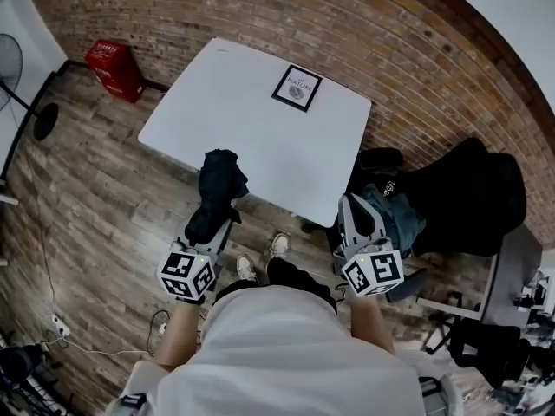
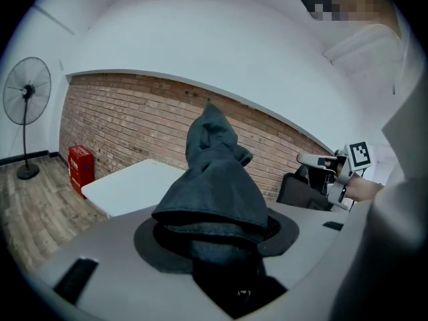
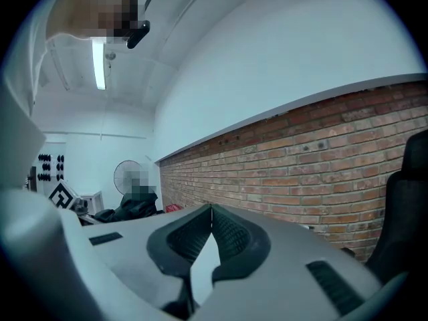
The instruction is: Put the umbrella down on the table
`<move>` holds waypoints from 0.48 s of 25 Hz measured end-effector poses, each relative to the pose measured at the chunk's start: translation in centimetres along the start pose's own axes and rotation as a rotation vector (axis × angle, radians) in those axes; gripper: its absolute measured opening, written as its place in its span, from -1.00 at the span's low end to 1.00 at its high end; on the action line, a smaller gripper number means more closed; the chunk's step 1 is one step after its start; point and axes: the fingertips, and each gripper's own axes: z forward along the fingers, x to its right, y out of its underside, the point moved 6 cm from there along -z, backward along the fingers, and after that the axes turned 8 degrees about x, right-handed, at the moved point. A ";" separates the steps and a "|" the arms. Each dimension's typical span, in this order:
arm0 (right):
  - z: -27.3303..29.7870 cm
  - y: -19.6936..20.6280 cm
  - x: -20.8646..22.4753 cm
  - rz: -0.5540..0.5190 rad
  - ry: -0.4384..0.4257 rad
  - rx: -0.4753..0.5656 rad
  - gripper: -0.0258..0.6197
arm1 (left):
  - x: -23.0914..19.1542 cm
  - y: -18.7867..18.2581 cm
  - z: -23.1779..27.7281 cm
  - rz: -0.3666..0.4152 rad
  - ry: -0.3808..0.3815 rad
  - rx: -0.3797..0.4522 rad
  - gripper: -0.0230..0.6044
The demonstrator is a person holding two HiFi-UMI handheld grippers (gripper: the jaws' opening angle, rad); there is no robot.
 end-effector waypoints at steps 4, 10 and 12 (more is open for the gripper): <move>2.6 0.1 2.8 0.014 -0.021 0.029 -0.86 | 0.6 -0.9 2.9 0.027 -0.008 0.013 -0.20; 6.5 -1.9 6.7 -0.006 -0.044 0.111 -0.86 | 1.0 -3.4 6.8 0.050 -0.037 0.051 -0.20; 7.1 -2.1 7.7 0.003 -0.050 0.118 -0.86 | 1.1 -4.2 7.9 0.057 -0.054 0.058 -0.19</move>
